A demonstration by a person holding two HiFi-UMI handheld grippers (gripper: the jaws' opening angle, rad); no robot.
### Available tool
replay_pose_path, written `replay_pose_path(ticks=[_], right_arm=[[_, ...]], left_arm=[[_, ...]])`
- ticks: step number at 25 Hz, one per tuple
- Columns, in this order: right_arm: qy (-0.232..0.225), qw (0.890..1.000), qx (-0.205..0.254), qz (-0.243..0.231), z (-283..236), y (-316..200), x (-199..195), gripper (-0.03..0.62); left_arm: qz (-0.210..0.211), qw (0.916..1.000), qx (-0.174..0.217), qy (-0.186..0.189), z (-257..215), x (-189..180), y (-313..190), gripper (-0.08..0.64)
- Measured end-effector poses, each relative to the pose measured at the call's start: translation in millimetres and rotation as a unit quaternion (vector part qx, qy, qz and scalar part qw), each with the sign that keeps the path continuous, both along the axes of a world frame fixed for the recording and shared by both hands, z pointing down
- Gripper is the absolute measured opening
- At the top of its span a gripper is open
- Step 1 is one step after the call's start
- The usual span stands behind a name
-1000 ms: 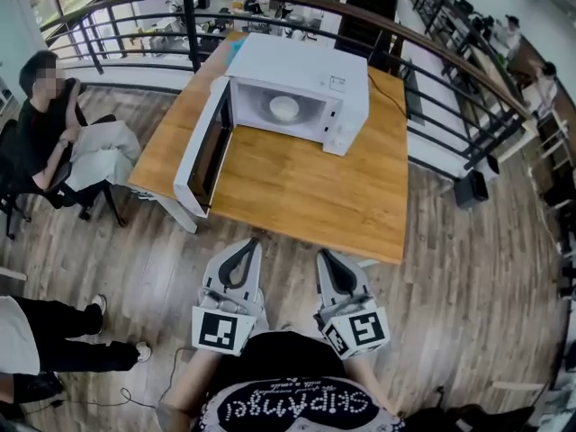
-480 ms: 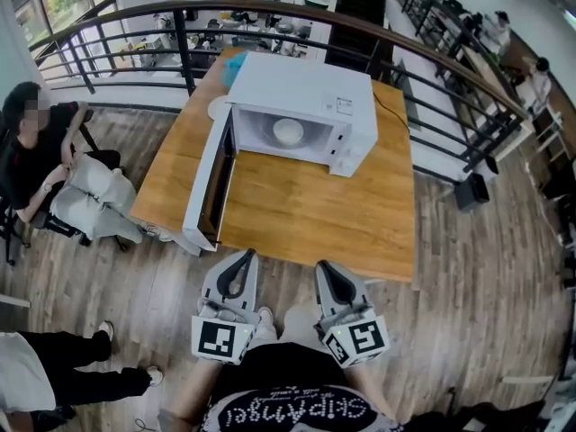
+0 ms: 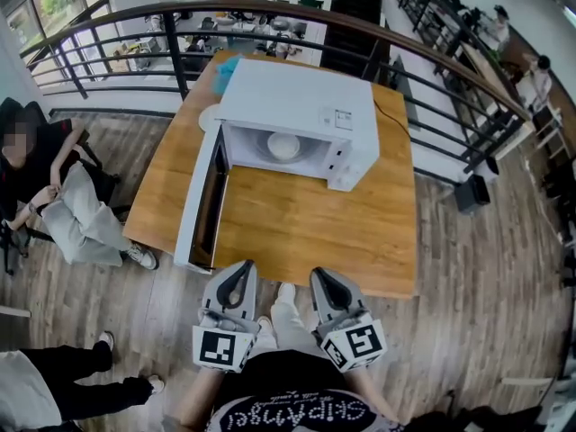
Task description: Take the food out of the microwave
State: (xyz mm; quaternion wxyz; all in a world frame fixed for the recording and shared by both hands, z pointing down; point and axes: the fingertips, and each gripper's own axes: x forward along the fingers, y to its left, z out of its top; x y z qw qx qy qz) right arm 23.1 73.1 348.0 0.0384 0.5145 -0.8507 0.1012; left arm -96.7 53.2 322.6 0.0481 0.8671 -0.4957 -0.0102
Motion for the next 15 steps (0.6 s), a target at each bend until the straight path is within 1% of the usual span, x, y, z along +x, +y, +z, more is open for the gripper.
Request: replay_pose_path(ticks=[4, 10, 15], right_arm=[[0.002, 1.000, 0.003, -0.008, -1.5, -36.1, 7.7, 0.039], [0.004, 1.000, 0.009, -0.016, -1.9, -95.2, 30.3, 0.038], [0.003, 1.000, 0.005, -0.023, 0.2, -131.9, 49.6, 0.039]], left_arm=[[0.002, 1.0000, 0.008, -0.003, -4.6, 9.9, -33.8, 0.032], [-0.017, 0.9998, 0.013, -0.005, -9.5, 25.1, -93.3, 0.032], [-0.026, 0.9996, 0.010, -0.006, -8.3, 39.5, -127.1, 0.032]])
